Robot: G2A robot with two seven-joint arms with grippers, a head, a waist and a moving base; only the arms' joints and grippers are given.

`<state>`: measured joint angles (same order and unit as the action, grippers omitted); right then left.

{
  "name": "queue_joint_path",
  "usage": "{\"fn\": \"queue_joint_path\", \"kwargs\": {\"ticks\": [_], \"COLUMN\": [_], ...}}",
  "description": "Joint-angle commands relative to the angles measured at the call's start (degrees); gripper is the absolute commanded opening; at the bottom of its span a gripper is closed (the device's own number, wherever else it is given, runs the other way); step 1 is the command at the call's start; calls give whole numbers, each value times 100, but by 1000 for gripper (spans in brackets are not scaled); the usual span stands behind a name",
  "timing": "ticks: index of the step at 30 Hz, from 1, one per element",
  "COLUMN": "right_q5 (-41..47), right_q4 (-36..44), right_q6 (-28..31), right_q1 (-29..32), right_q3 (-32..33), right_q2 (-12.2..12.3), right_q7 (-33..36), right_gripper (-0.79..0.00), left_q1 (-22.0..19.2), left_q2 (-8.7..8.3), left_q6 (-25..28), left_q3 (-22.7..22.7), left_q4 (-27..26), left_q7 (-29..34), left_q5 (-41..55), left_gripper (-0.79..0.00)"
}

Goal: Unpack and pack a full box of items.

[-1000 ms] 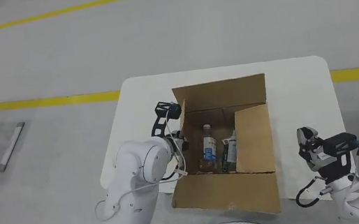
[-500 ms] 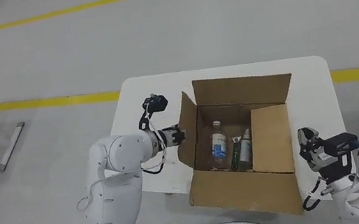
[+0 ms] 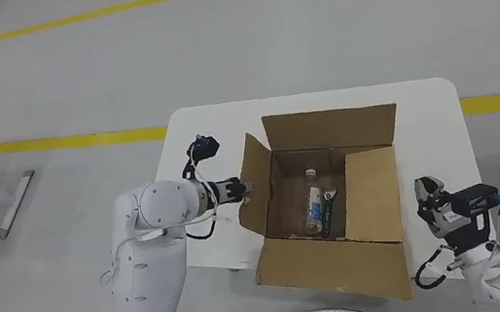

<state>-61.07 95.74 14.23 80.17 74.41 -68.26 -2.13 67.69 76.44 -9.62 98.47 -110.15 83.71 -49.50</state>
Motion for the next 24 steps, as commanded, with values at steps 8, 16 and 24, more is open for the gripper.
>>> {"fn": "queue_joint_path", "kwargs": {"ticks": [8,16,24], "right_q5": [13,-2,-15], "right_q4": [58,113,153], "right_q6": [17,29,38], "right_q1": [18,58,84], "right_q3": [27,75,100], "right_q2": [-12,-16,-22], "right_q7": [-1,13,49], "right_gripper": [-763,-760,-760], "left_q1": [21,28,0], "left_q2": [-96,-150,-133], "left_q6": [-412,-601,-711], "left_q3": [-378,-916,-1387], "left_q4": [-64,31,330], "left_q7": [-83,-173,-195], "left_q5": [-1342,-2997,-3841], "left_gripper": [0,0,0]}}
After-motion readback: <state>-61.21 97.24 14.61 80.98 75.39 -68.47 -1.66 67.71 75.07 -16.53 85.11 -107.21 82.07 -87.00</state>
